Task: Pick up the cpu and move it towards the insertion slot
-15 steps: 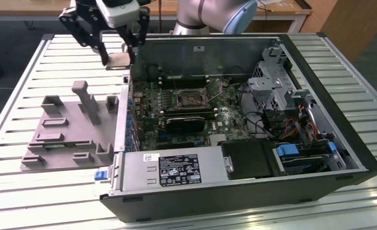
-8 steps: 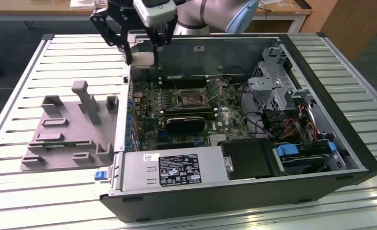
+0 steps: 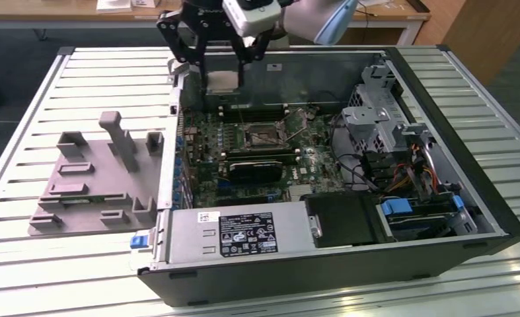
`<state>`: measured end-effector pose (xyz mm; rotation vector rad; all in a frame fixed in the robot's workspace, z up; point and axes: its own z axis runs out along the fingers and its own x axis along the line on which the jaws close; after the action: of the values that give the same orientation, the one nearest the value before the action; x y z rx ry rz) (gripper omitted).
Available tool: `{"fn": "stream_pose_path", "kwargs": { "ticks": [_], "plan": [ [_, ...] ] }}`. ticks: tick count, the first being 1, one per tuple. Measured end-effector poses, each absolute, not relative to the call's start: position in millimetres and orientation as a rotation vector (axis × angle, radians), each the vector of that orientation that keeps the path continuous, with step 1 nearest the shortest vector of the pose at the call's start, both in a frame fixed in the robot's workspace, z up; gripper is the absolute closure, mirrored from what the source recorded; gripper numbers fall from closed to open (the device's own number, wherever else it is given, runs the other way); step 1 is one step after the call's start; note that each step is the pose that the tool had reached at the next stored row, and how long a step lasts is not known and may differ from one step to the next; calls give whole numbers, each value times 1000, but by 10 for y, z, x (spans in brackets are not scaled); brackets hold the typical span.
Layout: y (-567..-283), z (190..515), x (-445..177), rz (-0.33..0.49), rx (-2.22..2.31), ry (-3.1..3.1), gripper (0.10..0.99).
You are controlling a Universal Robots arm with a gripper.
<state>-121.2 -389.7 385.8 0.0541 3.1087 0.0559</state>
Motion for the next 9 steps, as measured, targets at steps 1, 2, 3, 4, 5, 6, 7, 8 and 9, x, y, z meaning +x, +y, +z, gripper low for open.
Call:
{"fn": "stream_pose_path", "kwargs": {
  "ticks": [1,2,3,4,5,6,7,8,9],
  "plan": [
    [-3897,3858,-1168,56,54,3109,545],
    [-3897,3858,-1126,56,54,3109,545],
    [-3897,3858,-1084,56,54,3109,545],
    [-3897,3858,-1039,56,54,3109,545],
    [-3897,3858,-996,56,54,3109,545],
    [-3897,3858,-954,56,54,3109,545],
    [-3897,3858,-911,56,54,3109,545],
    [-3897,3857,-871,56,54,3109,545],
    [-3897,3858,-829,56,54,3109,545]
  ]
}}
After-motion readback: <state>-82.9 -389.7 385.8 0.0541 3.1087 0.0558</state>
